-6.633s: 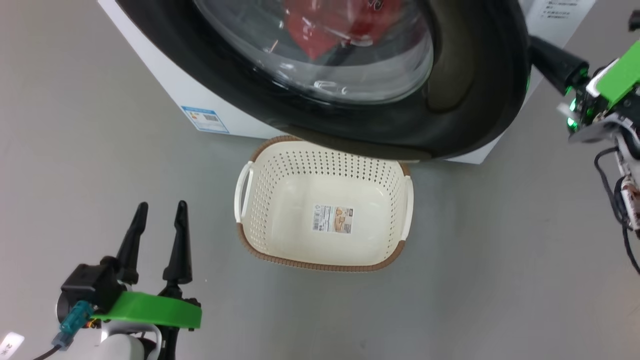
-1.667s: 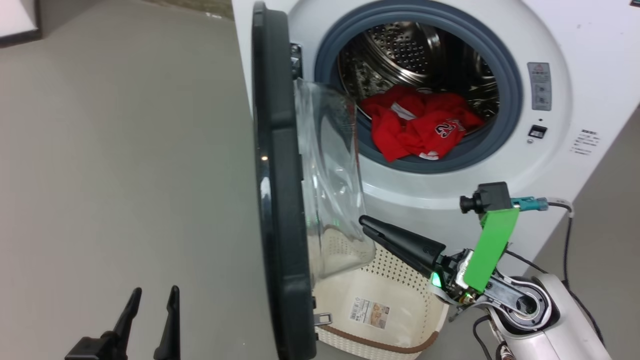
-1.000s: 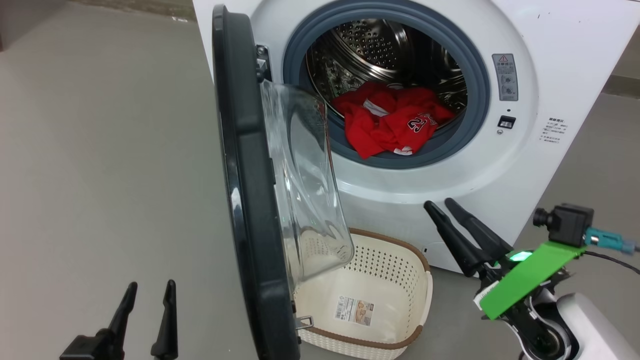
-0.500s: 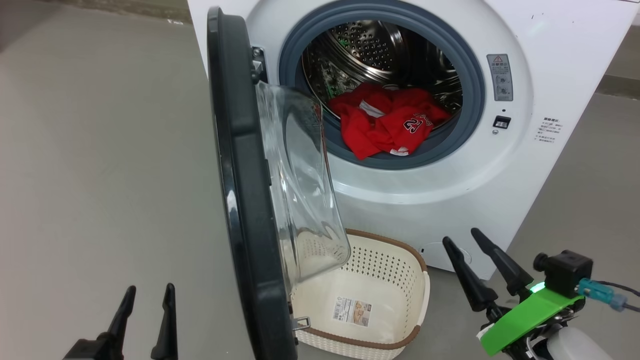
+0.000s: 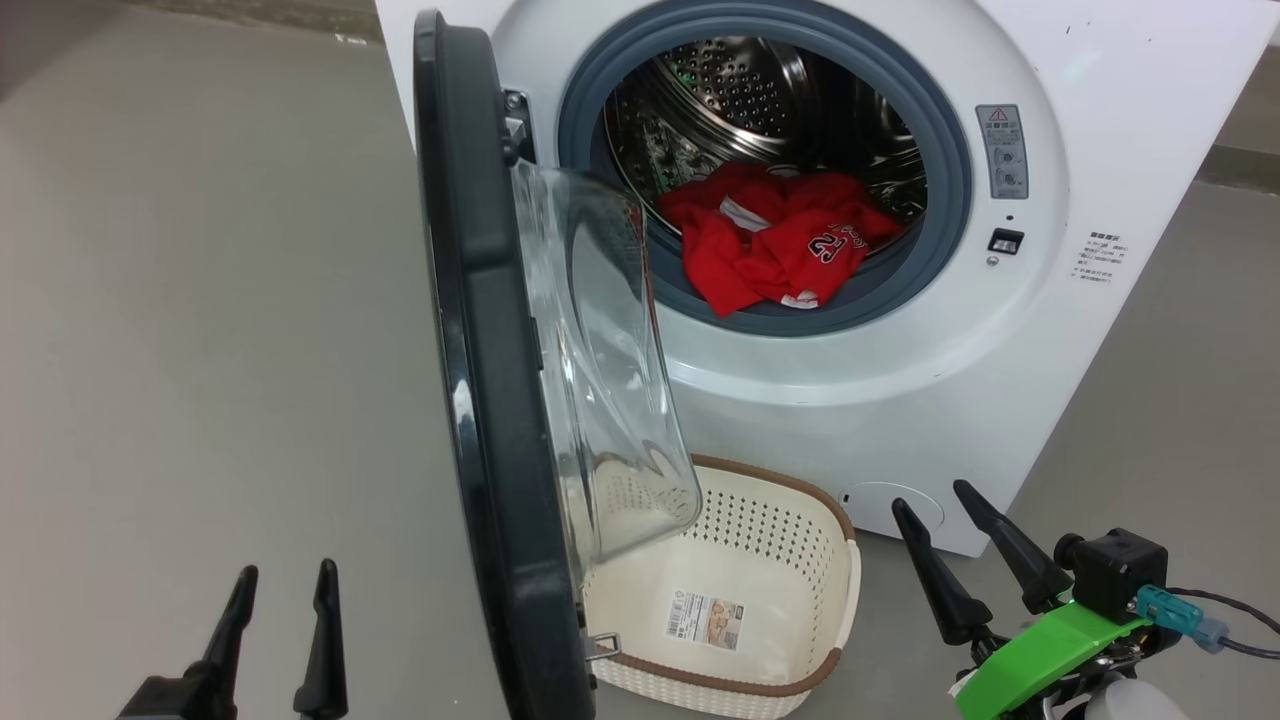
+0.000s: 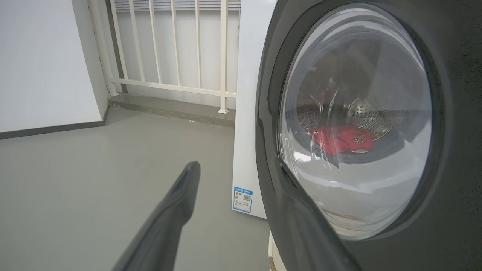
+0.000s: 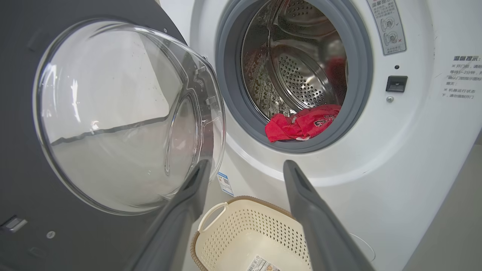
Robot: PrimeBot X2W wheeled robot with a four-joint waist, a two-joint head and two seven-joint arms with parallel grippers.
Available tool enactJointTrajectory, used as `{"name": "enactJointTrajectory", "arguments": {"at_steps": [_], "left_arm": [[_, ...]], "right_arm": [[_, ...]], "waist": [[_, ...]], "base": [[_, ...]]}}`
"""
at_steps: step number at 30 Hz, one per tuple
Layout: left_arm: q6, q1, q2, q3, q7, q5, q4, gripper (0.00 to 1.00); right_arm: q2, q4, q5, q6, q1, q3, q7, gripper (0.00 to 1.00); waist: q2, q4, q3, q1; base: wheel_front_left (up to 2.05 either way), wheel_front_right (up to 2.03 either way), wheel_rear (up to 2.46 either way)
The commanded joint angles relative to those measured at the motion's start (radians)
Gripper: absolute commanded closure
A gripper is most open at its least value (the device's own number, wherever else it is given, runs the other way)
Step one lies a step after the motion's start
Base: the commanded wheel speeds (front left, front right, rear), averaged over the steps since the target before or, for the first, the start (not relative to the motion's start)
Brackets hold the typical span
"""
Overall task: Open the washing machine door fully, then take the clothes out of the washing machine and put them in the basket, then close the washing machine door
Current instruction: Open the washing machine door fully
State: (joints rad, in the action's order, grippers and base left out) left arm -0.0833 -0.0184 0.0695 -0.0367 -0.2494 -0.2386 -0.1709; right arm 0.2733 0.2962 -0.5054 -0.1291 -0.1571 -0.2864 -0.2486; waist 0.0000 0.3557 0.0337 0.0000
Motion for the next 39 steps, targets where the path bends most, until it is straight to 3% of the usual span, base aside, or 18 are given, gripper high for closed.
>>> {"name": "enactJointTrajectory", "arguments": {"at_steps": [1, 38, 39], "left_arm": [[0.007, 0.024, 0.014, 0.035, -0.012, 0.008, 0.024, 0.0], [0.004, 0.021, 0.012, 0.052, -0.012, 0.043, 0.029, 0.0], [0.004, 0.022, 0.012, 0.053, -0.012, 0.043, 0.03, 0.08]], "right_arm": [[0.003, -0.022, 0.016, -0.002, -0.002, -0.012, -0.013, 0.0], [-0.012, -0.014, 0.028, -0.002, 0.011, 0.007, -0.013, 0.0], [-0.012, -0.014, 0.028, -0.002, 0.011, 0.007, -0.013, 0.0]], "waist": [[0.0, -0.001, 0.0, 0.0], [0.0, -0.004, 0.011, 0.0], [0.0, -0.005, 0.011, 0.0]], "base": [[0.0, 0.0, 0.0], [0.0, 0.0, 0.0], [0.0, 0.0, 0.0]]}}
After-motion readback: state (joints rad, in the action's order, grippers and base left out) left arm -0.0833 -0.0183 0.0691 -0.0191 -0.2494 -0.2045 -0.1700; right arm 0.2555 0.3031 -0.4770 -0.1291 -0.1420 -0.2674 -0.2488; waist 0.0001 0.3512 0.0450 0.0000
